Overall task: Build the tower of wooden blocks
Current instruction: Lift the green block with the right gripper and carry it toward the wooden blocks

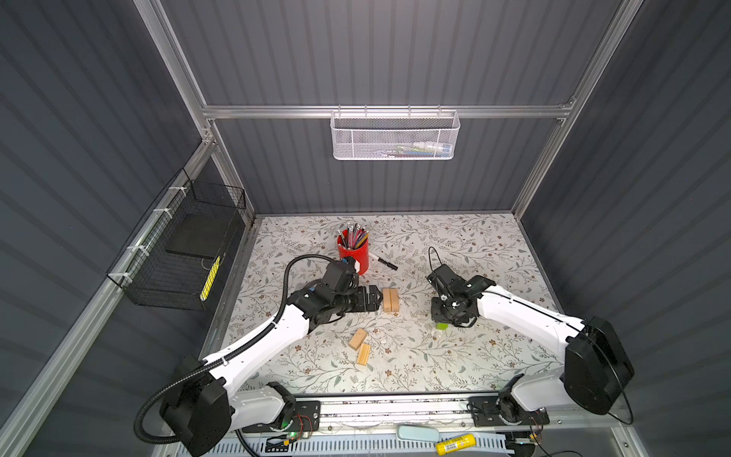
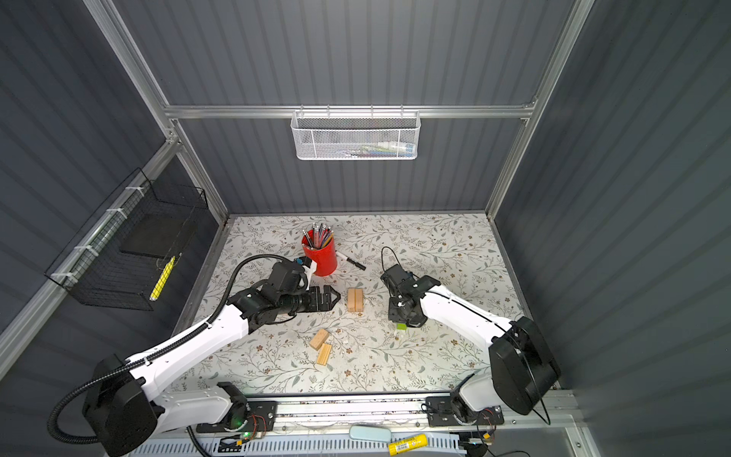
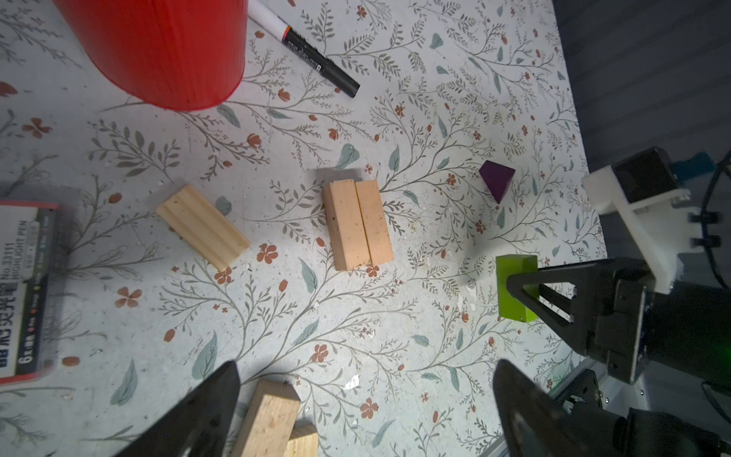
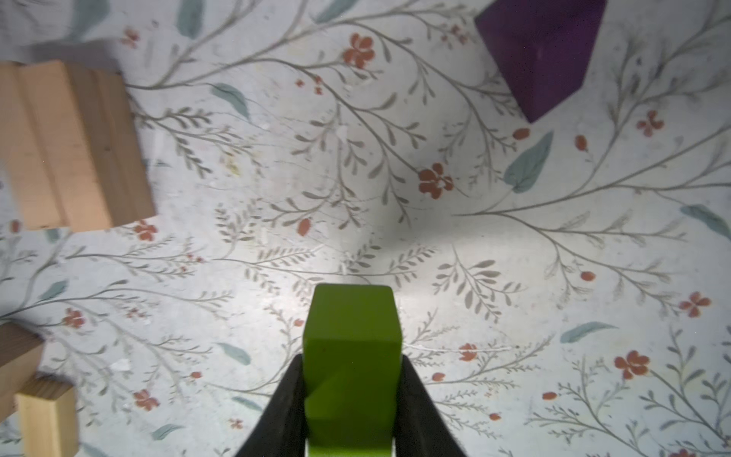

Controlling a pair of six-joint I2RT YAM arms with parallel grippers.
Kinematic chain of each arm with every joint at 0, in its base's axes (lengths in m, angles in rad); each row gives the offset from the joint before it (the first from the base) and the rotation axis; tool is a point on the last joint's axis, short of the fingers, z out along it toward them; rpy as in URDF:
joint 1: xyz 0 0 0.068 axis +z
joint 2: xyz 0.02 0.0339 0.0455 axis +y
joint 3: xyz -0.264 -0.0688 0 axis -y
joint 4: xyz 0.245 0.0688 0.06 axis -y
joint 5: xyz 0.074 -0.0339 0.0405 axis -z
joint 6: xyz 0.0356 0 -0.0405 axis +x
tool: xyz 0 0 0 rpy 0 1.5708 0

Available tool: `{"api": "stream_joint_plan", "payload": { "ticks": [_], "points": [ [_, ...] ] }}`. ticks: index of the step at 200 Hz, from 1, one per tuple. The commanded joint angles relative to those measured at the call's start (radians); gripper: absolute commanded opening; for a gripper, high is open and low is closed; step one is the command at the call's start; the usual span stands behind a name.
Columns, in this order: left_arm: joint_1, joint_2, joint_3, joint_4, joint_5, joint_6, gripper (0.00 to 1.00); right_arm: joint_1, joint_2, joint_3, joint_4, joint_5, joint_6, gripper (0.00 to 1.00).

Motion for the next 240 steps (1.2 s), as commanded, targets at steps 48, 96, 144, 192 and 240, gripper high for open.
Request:
{"api": "stream_joint_plan", "payload": {
  "ticks": [48,96,144,192,240],
  "points": [
    [-0.002,-0.133,-0.046,-0.112,-0.068,0.073,1.00,0.122,0.249,0.366,-0.065,-0.024,0.012,0.26],
    [-0.002,-0.173,-0.071,-0.154,-0.160,0.013,1.00,0.144,0.415,0.536,-0.069,-0.027,0.048,0.25],
    [-0.002,-0.174,-0.079,-0.160,-0.193,-0.015,1.00,0.146,0.515,0.599,-0.069,-0.018,0.054,0.24],
    [-0.002,-0.168,-0.083,-0.161,-0.221,-0.028,1.00,0.147,0.559,0.630,-0.072,-0.016,0.021,0.24],
    [-0.002,-0.167,-0.083,-0.166,-0.233,-0.033,1.00,0.144,0.606,0.675,-0.106,0.025,0.017,0.25]
  ]
}}
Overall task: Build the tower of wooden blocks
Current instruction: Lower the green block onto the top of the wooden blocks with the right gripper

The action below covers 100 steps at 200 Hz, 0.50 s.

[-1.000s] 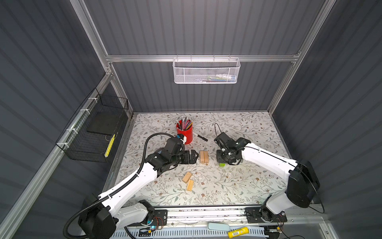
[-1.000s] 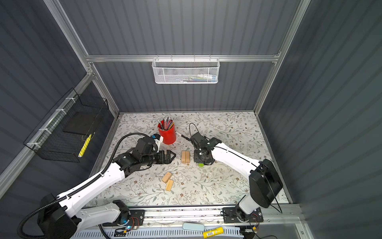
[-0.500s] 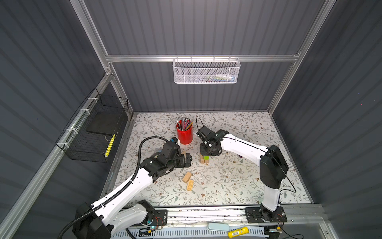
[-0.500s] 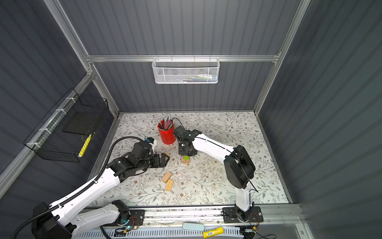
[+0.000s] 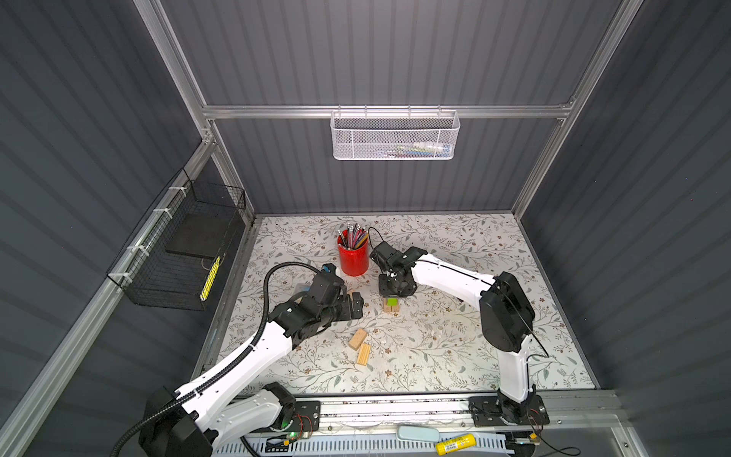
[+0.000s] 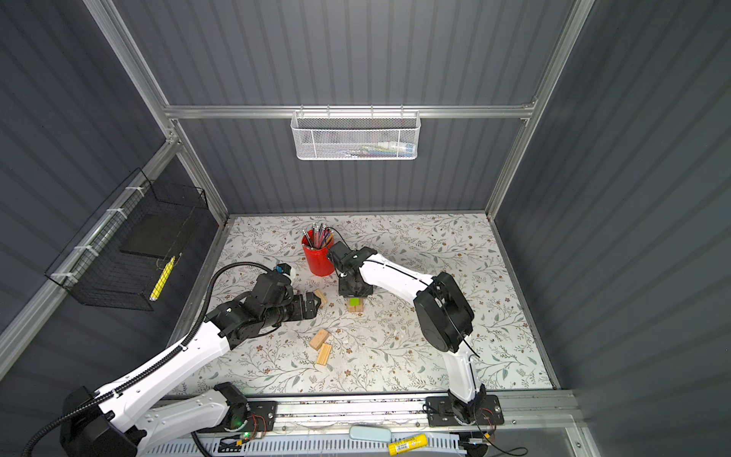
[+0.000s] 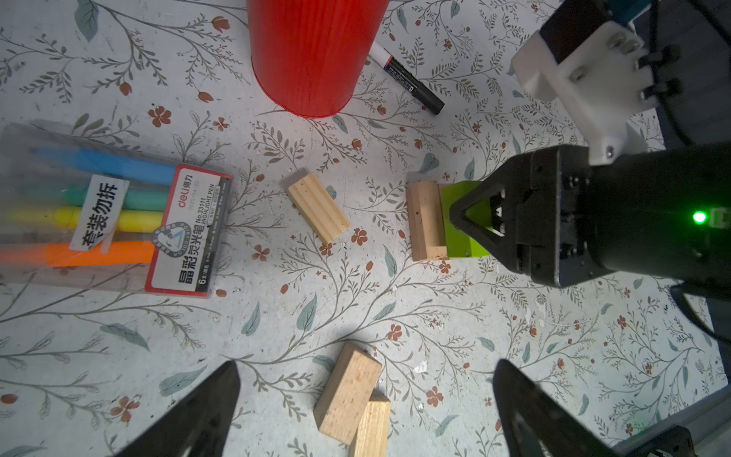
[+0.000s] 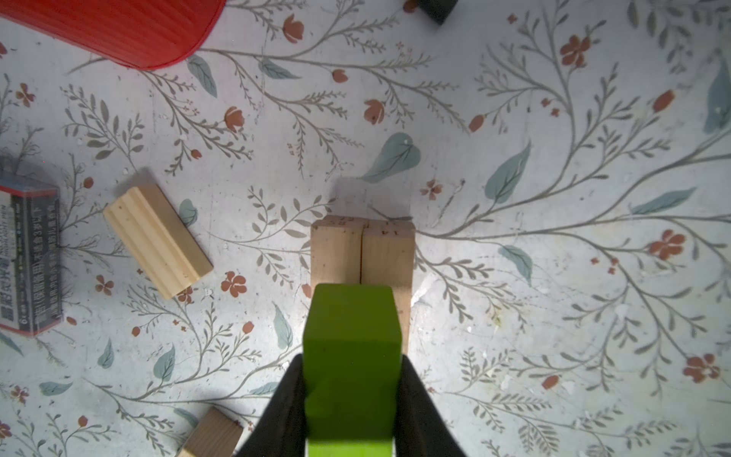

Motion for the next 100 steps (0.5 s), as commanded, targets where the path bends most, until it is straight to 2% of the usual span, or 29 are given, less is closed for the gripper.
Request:
{"api": "stream_joint_plan", "payload": {
  "ticks": [1,100],
  "points": [
    [-0.002,-0.003,-0.011,-0.024,-0.019,-0.010,1.00,0.001,0.023,0.030,-0.041,0.037,-0.010,0.25],
    [-0.001,0.010,-0.012,-0.021,-0.028,-0.014,1.00,-0.004,0.079,0.079,-0.055,0.043,-0.013,0.26]
  ]
}}
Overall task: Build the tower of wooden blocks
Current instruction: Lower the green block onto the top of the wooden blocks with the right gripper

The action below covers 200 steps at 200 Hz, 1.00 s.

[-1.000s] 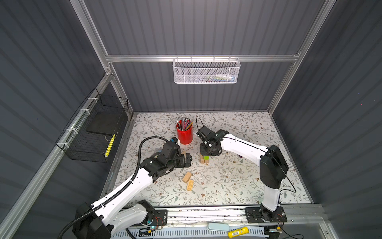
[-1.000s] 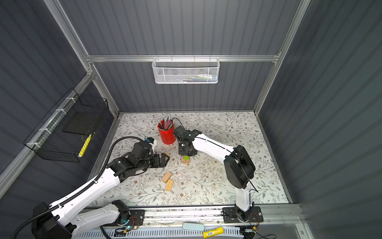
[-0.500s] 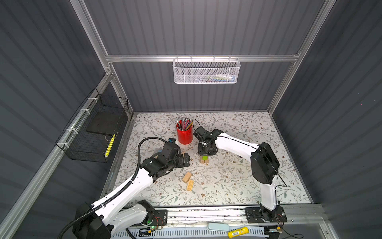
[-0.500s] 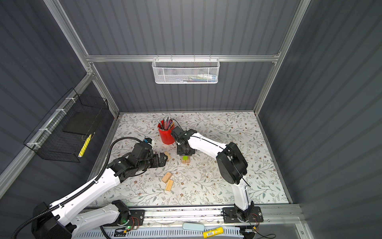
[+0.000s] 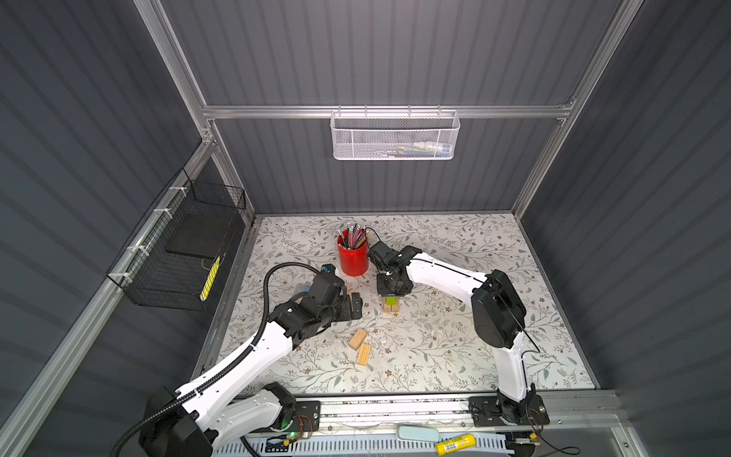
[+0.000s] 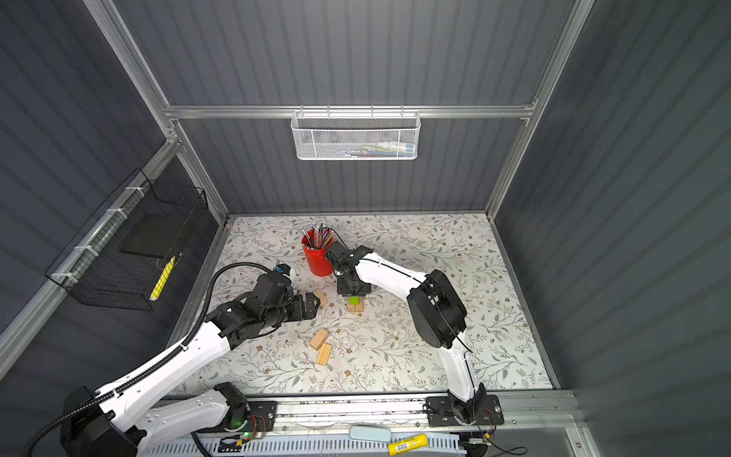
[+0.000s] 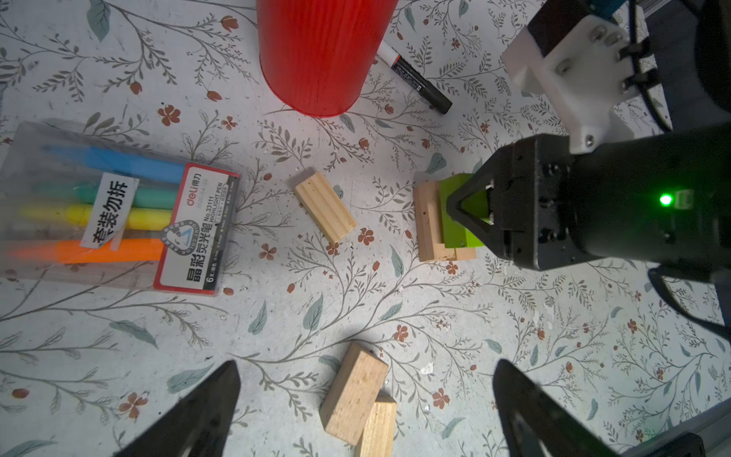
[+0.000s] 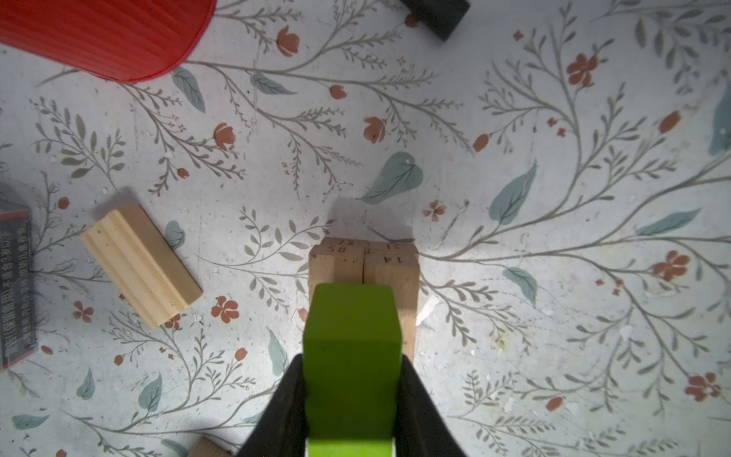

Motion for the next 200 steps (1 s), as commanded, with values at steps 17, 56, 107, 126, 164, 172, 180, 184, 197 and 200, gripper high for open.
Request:
{"api": "stream_joint_plan", "payload": {
  "ticks": [17,56,107,126,164,172,180,184,197,200],
  "points": [
    [-0.002,0.007,-0.007,-0.013,-0.016,-0.010,1.00,-0.005,0.021,0.023,-0.038,0.027,-0.008,0.26],
    [-0.001,0.011,-0.004,-0.013,-0.016,-0.008,1.00,-0.006,0.026,0.016,-0.037,0.024,-0.003,0.26],
    [-0.001,0.012,-0.002,-0.016,-0.018,-0.004,1.00,-0.006,0.032,0.007,-0.027,0.006,0.002,0.33],
    [-0.001,0.012,-0.001,-0.017,-0.019,-0.002,1.00,-0.008,0.031,0.009,-0.029,0.000,0.002,0.37],
    [-0.001,0.018,0.005,-0.019,-0.017,0.002,1.00,-0.010,0.004,0.009,-0.032,-0.007,0.003,0.44],
    [-0.001,0.020,0.008,-0.019,-0.017,0.003,1.00,-0.009,-0.002,0.009,-0.032,-0.013,0.005,0.45],
    [-0.001,0.020,0.008,-0.019,-0.018,0.003,1.00,-0.009,-0.011,0.008,-0.029,-0.017,0.006,0.46],
    [-0.001,0.020,0.007,-0.019,-0.018,0.003,1.00,-0.011,-0.018,0.005,-0.028,-0.021,0.006,0.47],
    [-0.001,0.023,0.010,-0.024,-0.018,0.006,1.00,-0.011,-0.038,-0.001,-0.020,-0.035,0.007,0.49],
    [-0.002,0.022,0.010,-0.024,-0.017,0.006,1.00,-0.012,-0.042,-0.002,-0.018,-0.036,0.006,0.50]
  ]
}}
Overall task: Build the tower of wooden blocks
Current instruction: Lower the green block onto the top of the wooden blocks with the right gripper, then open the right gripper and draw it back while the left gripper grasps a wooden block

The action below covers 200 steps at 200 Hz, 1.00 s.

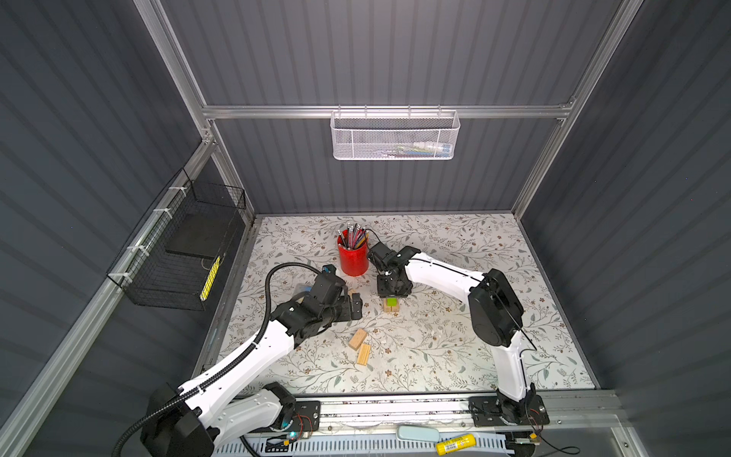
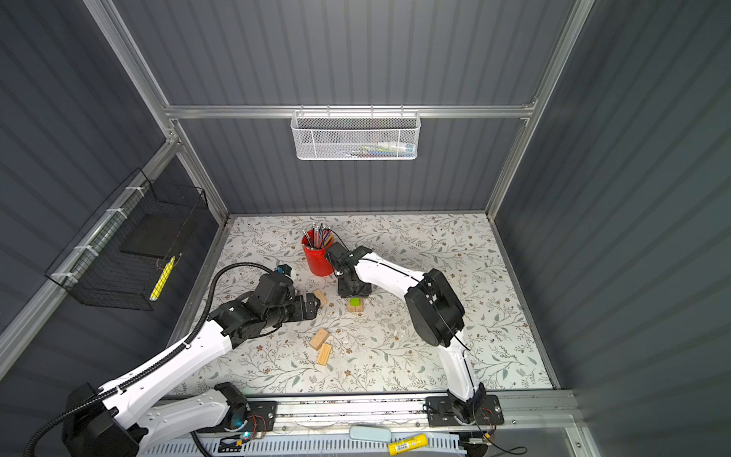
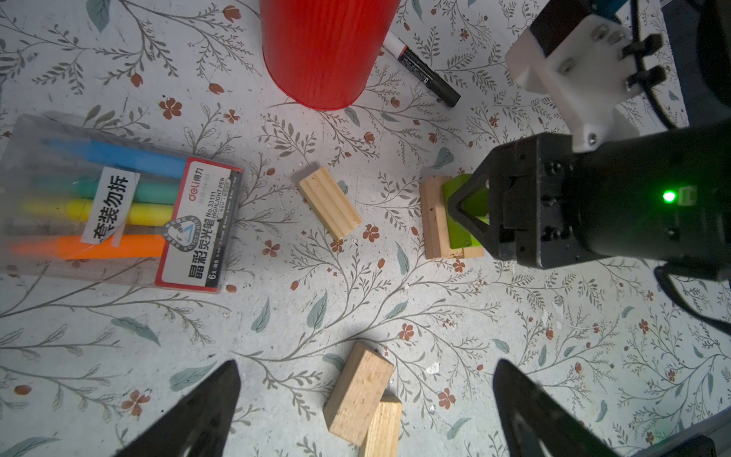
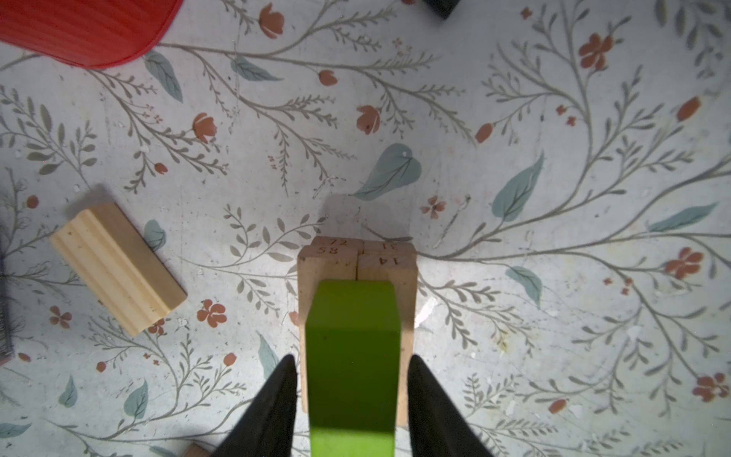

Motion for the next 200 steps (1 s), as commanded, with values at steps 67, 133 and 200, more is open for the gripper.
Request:
{"api": "stream_joint_plan", "payload": {
  "ticks": [67,133,200],
  "points": [
    [-0.001,0.017,0.043,-0.082,0.012,0.016,1.00,-0.024,-0.281,-0.186,0.112,-0.064,-0.002,0.64],
    [-0.025,0.071,0.030,-0.126,0.081,0.030,0.99,-0.037,-0.596,-0.511,0.271,-0.102,-0.066,0.80],
    [-0.173,0.248,0.027,-0.126,0.026,0.036,0.97,-0.034,-0.839,-0.859,0.528,-0.228,-0.083,0.99]
  ]
}}
